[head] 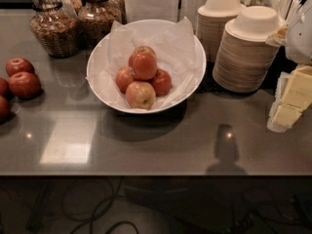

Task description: Pick apple from white bowl

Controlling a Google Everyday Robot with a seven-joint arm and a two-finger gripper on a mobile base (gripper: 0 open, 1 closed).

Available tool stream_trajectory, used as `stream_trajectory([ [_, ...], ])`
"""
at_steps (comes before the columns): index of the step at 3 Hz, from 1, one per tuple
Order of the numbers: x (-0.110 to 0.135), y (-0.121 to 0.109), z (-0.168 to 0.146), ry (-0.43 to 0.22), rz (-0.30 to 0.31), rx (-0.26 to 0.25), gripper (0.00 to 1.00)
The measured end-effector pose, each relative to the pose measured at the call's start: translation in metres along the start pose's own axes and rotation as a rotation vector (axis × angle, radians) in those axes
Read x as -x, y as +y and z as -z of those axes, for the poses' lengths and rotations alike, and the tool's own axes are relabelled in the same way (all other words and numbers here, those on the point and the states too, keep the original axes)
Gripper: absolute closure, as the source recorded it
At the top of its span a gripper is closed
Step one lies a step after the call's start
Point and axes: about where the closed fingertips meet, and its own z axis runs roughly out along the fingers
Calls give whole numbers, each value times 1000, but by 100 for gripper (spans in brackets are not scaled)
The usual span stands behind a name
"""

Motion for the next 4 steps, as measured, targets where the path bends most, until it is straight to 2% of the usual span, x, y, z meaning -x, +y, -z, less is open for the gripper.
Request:
stream_trajectory([
  [1, 0, 0, 0, 0, 0, 0, 0],
  [2, 11, -5, -6, -41, 2, 1, 0],
  [3, 49, -15, -29, -148, 33, 31, 0],
  [4, 49, -15, -29, -149, 33, 31, 0],
])
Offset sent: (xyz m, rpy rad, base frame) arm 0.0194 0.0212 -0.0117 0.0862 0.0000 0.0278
